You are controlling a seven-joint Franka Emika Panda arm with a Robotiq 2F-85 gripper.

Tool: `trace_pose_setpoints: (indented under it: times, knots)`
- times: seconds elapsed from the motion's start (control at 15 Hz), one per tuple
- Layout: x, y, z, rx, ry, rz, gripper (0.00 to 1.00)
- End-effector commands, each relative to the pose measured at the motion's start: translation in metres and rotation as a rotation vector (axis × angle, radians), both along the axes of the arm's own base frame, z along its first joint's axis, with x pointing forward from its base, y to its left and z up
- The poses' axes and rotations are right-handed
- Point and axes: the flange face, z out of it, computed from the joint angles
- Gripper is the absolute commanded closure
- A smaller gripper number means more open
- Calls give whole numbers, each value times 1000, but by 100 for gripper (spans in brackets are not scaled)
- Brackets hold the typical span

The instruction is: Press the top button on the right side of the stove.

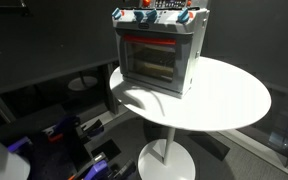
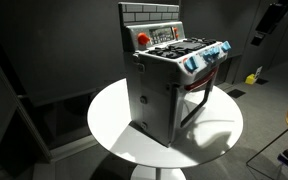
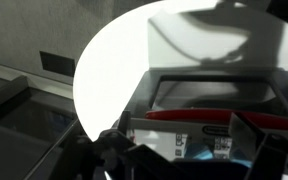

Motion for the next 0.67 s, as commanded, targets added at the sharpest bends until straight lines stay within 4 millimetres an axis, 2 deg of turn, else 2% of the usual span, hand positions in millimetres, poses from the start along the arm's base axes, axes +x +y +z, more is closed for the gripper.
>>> trace_pose_setpoints:
  times: [0.0,0.33,0.6]
  knots:
    - [40,-17,21,-26,-112,-31,0]
    - [84,-42,34,-39,-215,-58,0]
    - [116,-49,34,-12,-258,-40,0]
